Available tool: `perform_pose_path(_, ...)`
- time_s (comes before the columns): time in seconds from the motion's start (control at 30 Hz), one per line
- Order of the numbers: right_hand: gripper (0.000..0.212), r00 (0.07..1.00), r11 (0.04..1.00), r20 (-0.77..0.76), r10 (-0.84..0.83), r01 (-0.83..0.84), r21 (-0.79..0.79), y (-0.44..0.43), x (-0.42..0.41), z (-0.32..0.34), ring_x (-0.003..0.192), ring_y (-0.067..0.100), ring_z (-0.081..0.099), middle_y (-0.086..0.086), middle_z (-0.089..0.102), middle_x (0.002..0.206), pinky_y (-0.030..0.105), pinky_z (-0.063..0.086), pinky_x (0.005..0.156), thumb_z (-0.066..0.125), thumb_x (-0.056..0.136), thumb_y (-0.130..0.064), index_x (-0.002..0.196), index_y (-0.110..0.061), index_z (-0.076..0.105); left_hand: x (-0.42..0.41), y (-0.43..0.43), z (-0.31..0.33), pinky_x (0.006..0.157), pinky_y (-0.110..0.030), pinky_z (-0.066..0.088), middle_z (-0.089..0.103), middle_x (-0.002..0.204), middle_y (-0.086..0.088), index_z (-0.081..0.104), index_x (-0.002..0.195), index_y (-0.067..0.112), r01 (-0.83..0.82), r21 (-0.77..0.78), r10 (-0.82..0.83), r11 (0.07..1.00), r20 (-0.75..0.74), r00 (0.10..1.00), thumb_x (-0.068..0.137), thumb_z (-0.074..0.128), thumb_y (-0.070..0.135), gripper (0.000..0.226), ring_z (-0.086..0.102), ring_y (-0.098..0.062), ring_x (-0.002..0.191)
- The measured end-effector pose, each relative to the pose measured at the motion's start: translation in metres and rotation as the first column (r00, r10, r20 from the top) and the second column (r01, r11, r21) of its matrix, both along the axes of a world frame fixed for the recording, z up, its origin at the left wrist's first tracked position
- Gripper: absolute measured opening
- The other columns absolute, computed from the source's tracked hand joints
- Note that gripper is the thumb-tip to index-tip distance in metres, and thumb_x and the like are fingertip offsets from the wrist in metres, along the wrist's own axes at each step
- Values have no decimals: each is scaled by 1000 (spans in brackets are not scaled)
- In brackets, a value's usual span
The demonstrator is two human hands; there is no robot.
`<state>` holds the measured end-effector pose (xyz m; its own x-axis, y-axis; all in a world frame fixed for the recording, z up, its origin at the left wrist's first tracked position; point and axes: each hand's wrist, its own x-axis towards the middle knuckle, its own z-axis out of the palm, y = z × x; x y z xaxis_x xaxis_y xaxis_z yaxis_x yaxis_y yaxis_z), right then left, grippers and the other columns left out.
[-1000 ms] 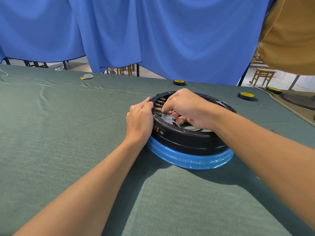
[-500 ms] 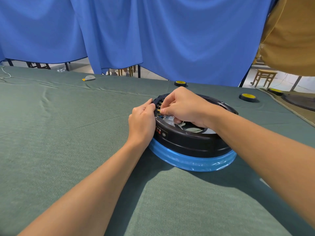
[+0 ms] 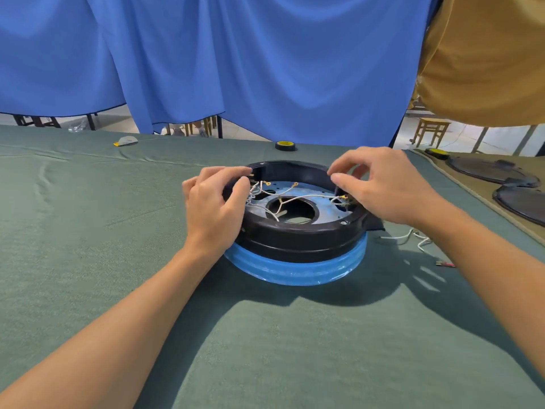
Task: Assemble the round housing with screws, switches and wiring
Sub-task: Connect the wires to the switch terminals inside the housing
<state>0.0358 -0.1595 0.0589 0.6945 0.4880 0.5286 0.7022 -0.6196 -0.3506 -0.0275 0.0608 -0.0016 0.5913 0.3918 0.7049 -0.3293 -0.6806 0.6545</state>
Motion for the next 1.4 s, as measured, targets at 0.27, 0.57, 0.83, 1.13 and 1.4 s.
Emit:
perform_pose_path(0.27, 13, 972, 982, -152, -179, 168, -81, -86, 18, -39, 75, 14, 61, -11, 69, 80, 19, 35, 64, 65, 87, -17, 78, -25, 71, -8, -51, -2, 79, -39, 36, 74, 78, 6, 74, 76, 14, -243, 640, 31, 729, 324, 946, 91, 54, 20, 25, 65, -24, 75)
perform_pose_path(0.57, 10, 968, 960, -243, -66, -4, -279, -99, 18, -51, 92, 13, 52, -1, 66, 104, 24, 37, 79, 72, 85, -30, 91, -22, 75, -5, -69, -13, 71, -37, 42, 65, 61, 4, 69, 66, 14, -396, 753, -13, 525, 473, 881, 93, 54, 22, 31, 62, -23, 63)
perform_pose_path(0.83, 9, 976, 989, 177, -130, 116, 91, -92, 14, -44, 85, 20, 49, 7, 67, 89, 22, 31, 75, 69, 88, -14, 89, -8, 75, -8, -69, -13, 71, -38, 43, 65, 62, 4, 71, 72, 12, -372, 734, -20, 568, 464, 886, 94, 54, 19, 28, 62, -23, 63)
perform_pose_path(1.13, 10, 995, 636, -92, 41, 45, 770, -67, -5, -16, 46, 12, 51, -1, 64, 59, 25, 41, 45, 66, 89, -10, 80, -14, 69, -10, -72, -10, 76, -38, 40, 67, 65, 5, 71, 74, 10, -353, 703, -31, 618, 470, 882, 94, 56, 16, 26, 63, -22, 65)
perform_pose_path(1.4, 13, 919, 507, -353, 178, 221, 833, -10, -11, 0, 44, 12, 48, 4, 61, 57, 21, 38, 41, 64, 90, -5, 77, -7, 65, -16, -73, -6, 82, -39, 35, 73, 75, 4, 76, 87, 9, -251, 732, -155, 633, 438, 885, 97, 53, 45, 44, 67, -22, 71)
